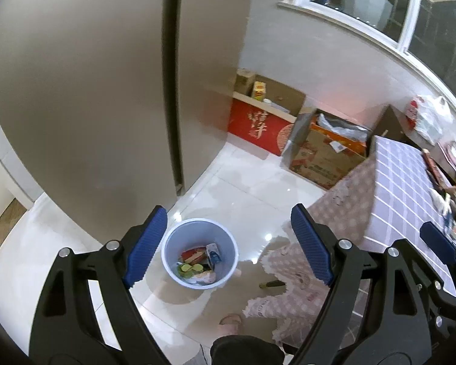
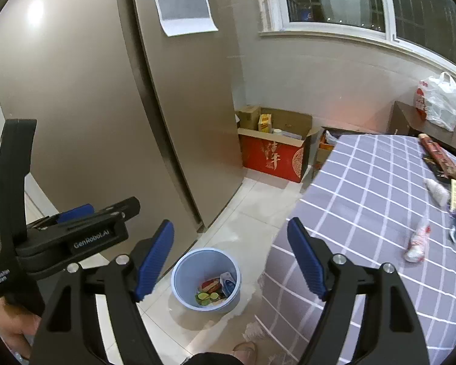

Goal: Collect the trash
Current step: 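Move both tools back over the table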

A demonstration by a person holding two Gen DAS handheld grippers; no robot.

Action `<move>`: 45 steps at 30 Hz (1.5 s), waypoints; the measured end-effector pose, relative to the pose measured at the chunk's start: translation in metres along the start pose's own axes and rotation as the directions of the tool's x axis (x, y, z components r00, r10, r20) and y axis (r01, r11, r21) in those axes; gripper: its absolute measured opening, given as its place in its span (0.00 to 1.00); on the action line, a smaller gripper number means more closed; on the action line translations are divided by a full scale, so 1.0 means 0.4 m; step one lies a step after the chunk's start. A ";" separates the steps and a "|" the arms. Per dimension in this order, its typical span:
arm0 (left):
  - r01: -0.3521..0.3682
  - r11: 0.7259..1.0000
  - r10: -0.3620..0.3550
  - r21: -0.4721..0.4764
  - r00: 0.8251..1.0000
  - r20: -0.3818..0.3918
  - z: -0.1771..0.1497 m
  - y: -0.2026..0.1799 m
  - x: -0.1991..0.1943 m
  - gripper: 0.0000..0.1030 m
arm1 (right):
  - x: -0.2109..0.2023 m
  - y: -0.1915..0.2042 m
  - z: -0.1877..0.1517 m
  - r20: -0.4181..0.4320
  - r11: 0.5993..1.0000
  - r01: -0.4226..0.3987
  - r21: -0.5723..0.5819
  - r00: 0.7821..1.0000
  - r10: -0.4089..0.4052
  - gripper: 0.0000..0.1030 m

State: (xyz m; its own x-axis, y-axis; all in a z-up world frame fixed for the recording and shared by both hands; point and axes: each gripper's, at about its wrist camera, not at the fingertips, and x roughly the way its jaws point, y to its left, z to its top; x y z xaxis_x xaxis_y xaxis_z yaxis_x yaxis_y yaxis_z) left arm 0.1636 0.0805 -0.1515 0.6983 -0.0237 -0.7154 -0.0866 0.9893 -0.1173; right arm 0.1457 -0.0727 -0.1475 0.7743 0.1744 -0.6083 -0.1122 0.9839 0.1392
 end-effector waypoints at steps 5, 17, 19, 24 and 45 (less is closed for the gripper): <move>0.028 0.999 -0.029 0.036 0.999 0.022 -0.008 -0.047 -0.049 0.80 | -0.064 -0.034 -0.006 0.028 1.000 0.016 0.024 0.999 -0.017 0.74; 0.081 0.989 -0.087 0.124 0.995 0.044 -0.031 -0.169 -0.137 0.80 | -0.183 -0.143 -0.031 0.067 0.994 0.047 0.096 0.996 -0.053 0.75; 0.087 0.986 -0.094 0.140 0.995 0.041 -0.039 -0.191 -0.144 0.80 | -0.199 -0.163 -0.038 0.067 0.993 0.056 0.108 0.996 -0.064 0.75; 0.110 0.975 -0.117 0.191 0.993 0.028 -0.060 -0.265 -0.157 0.81 | -0.233 -0.229 -0.059 0.066 0.986 0.079 0.150 0.994 -0.090 0.77; 0.243 0.915 -0.212 0.323 0.969 -0.128 -0.148 -0.554 -0.103 0.82 | -0.287 -0.549 -0.167 -0.040 0.911 0.213 0.353 0.976 -0.213 0.82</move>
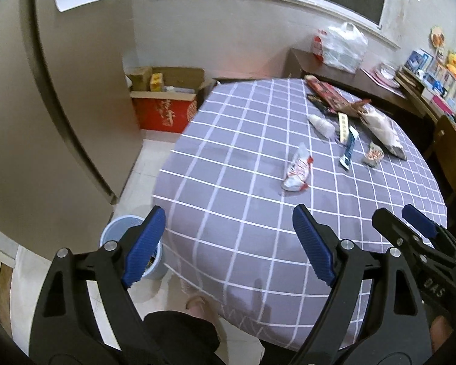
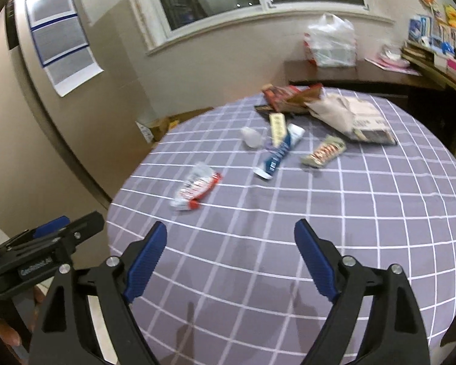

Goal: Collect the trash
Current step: 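Move both tools back over the table, then grasp the white-red snack wrapper with the left gripper while the right gripper grasps the blue toothpaste tube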

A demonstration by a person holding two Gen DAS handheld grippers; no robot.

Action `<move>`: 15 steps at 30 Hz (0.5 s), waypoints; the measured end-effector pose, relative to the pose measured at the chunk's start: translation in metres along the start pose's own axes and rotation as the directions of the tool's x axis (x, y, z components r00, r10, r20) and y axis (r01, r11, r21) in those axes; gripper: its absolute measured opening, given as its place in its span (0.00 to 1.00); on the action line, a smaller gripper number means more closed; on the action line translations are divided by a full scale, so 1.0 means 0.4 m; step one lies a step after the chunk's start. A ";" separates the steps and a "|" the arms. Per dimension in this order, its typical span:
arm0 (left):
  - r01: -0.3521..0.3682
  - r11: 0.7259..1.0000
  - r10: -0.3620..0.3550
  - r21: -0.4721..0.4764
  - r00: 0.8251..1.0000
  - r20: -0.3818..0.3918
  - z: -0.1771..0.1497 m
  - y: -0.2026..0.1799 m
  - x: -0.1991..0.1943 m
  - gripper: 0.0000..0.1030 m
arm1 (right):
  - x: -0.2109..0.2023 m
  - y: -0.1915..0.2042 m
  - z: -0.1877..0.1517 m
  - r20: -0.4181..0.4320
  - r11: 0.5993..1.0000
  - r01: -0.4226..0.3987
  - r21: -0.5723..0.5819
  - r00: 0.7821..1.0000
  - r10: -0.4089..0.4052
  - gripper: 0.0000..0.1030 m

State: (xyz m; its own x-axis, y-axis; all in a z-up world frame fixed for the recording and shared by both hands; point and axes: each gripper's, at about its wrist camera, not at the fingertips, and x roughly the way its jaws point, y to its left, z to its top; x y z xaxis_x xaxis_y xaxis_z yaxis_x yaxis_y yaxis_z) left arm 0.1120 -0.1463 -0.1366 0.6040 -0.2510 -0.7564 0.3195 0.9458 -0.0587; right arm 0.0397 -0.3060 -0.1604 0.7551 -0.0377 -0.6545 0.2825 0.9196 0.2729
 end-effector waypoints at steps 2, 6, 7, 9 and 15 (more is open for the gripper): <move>0.015 1.000 -0.015 0.004 1.000 -0.010 0.000 -0.009 0.014 0.82 | 0.016 -0.018 0.000 -0.019 1.000 0.015 0.008 1.000 -0.015 0.82; 0.057 0.998 -0.057 0.005 0.998 -0.026 0.004 -0.028 0.047 0.82 | 0.036 -0.046 0.000 -0.035 0.999 0.031 0.020 0.999 -0.031 0.82; 0.061 0.998 -0.060 0.009 0.998 -0.029 0.005 -0.034 0.055 0.82 | 0.037 -0.049 0.001 -0.037 0.999 0.035 0.023 0.999 -0.034 0.82; 0.074 0.997 -0.073 0.030 0.997 -0.029 0.012 -0.052 0.076 0.82 | 0.046 -0.064 0.002 -0.045 0.999 0.041 0.032 0.998 -0.039 0.82; 0.101 0.988 -0.097 0.118 0.994 -0.046 0.039 -0.118 0.148 0.82 | 0.077 -0.093 0.021 -0.079 0.998 0.058 0.033 0.995 -0.055 0.82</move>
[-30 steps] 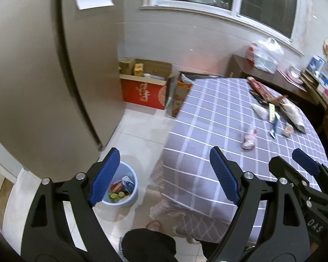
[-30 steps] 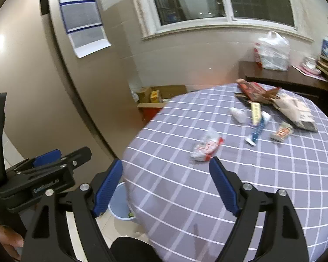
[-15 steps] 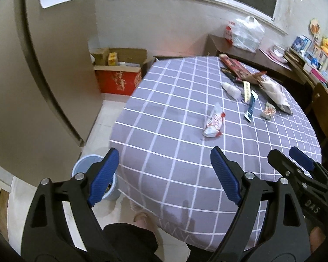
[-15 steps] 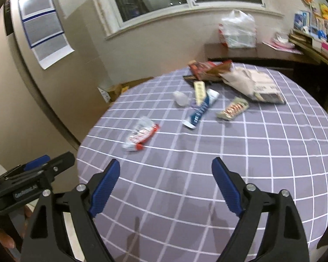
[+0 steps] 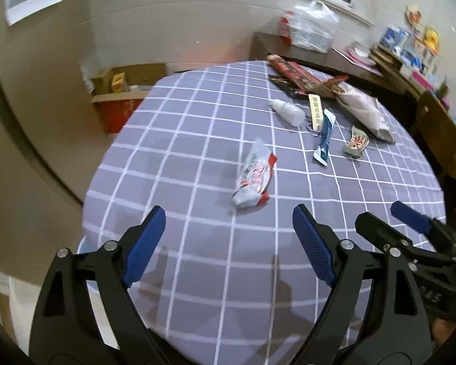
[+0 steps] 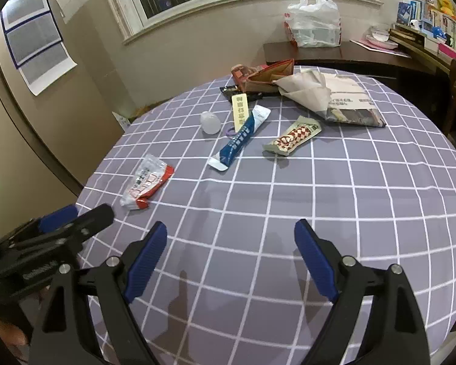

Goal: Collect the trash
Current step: 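Grasp the white-red snack wrapper with the left gripper while the right gripper grasps the blue toothpaste tube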

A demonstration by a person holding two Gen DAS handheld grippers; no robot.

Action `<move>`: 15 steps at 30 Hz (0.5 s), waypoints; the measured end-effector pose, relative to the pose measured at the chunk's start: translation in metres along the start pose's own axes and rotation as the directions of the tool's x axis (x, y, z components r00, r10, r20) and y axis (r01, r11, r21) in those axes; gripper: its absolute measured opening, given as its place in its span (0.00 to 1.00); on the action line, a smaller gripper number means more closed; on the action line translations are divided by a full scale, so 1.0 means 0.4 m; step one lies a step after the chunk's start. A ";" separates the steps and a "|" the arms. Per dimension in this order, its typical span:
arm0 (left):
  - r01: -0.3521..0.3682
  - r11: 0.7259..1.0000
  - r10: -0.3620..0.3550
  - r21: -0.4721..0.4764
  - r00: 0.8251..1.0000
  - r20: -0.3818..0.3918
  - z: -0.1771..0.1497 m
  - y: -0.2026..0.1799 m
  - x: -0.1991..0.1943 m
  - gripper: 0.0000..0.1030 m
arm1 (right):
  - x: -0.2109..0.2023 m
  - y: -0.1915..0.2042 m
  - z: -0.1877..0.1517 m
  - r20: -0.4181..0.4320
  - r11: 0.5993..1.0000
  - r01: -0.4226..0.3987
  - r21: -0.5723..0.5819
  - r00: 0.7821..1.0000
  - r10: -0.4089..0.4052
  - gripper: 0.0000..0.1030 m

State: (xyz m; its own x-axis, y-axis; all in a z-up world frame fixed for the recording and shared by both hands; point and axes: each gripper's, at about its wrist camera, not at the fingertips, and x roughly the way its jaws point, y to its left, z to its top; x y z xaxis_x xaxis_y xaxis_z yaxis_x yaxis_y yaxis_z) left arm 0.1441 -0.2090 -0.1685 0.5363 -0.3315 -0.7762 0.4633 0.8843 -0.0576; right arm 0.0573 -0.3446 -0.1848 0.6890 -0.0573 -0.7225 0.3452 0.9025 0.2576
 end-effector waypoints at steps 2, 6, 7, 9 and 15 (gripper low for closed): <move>0.004 1.000 -0.003 0.025 1.000 -0.017 0.012 -0.013 0.028 0.82 | 0.010 -0.006 0.011 -0.023 1.000 -0.018 -0.002 1.000 0.018 0.82; 0.010 0.998 -0.008 0.058 0.999 -0.034 0.028 -0.029 0.077 0.71 | 0.031 -0.015 0.050 -0.070 1.000 -0.015 -0.020 0.997 0.014 0.82; 0.011 0.998 -0.008 0.068 0.999 -0.045 0.031 -0.032 0.088 0.58 | 0.038 -0.018 0.061 -0.081 1.000 -0.017 -0.016 0.997 0.016 0.82; 0.018 0.997 -0.013 0.073 0.998 -0.069 0.039 -0.033 0.111 0.46 | 0.055 -0.021 0.087 -0.099 1.000 -0.015 -0.015 0.995 0.014 0.82; 0.048 0.997 -0.045 0.068 0.998 -0.037 0.066 -0.024 0.130 0.26 | 0.111 0.002 0.142 -0.099 1.000 -0.007 -0.028 0.995 0.004 0.82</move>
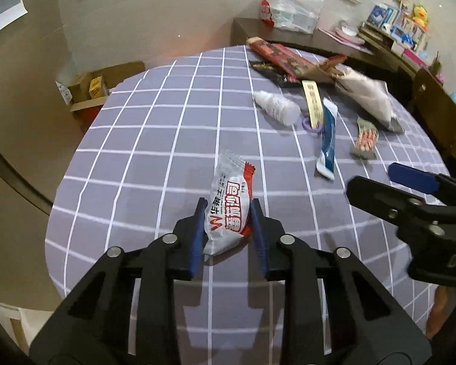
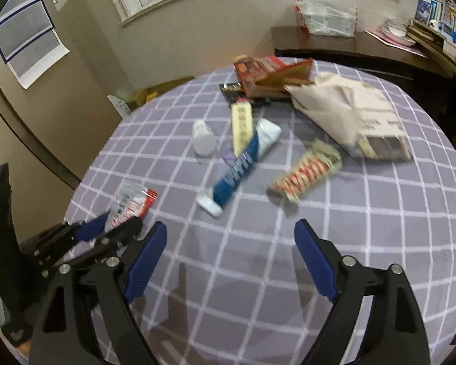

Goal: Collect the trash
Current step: 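Grasp the white-red snack wrapper with the left gripper while the right gripper grasps the blue toothpaste tube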

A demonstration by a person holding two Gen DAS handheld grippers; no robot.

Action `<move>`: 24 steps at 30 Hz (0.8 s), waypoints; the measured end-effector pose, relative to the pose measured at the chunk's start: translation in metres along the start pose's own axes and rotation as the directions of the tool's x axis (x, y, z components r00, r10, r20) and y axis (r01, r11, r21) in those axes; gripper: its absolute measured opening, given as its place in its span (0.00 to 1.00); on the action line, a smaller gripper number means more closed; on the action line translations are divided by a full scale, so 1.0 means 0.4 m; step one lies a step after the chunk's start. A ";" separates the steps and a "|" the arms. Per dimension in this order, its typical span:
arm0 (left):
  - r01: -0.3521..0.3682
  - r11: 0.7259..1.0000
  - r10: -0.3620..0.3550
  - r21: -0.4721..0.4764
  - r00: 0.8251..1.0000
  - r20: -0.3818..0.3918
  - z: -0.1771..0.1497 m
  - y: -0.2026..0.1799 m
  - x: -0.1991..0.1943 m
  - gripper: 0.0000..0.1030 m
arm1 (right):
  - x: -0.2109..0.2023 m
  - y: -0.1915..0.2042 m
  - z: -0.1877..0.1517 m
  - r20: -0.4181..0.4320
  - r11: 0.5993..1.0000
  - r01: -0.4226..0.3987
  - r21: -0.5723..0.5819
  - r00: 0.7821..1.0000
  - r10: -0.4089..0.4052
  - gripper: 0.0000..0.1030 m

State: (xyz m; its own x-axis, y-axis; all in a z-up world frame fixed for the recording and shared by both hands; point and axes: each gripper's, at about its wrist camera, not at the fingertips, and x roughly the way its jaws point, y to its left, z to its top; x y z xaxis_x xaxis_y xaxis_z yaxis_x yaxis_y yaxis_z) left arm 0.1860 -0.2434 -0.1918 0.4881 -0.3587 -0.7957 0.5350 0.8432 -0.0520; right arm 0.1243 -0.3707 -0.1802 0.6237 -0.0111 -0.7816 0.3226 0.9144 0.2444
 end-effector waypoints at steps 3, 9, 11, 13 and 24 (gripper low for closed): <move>-0.002 0.999 0.004 -0.041 0.999 0.035 0.020 0.026 0.000 0.25 | 0.027 0.015 0.023 -0.002 1.000 0.002 -0.004 1.000 -0.002 0.81; -0.011 0.995 0.018 -0.096 0.997 0.073 0.057 0.063 -0.005 0.25 | 0.096 0.021 0.065 -0.001 0.998 0.067 -0.008 0.998 -0.067 0.58; -0.005 0.995 0.013 -0.100 0.996 0.084 0.058 0.064 -0.012 0.24 | 0.104 0.022 0.070 0.011 0.996 0.088 -0.020 0.996 -0.088 0.39; 0.000 0.995 0.009 -0.101 0.996 0.090 0.055 0.066 -0.020 0.24 | 0.106 0.023 0.069 0.018 0.993 0.114 -0.034 0.993 -0.114 0.15; 0.001 0.992 0.017 -0.123 0.989 0.146 0.005 0.060 -0.141 0.24 | -0.051 0.020 -0.002 0.070 0.995 -0.091 0.041 0.994 0.088 0.11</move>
State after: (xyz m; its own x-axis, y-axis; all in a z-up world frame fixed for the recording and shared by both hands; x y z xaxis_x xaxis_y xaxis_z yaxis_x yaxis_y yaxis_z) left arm 0.1728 -0.2036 -0.1469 0.5924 -0.3986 -0.7002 0.4466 0.8858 -0.1264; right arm 0.1135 -0.3628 -0.1629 0.6982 0.0413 -0.7148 0.2933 0.8942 0.3382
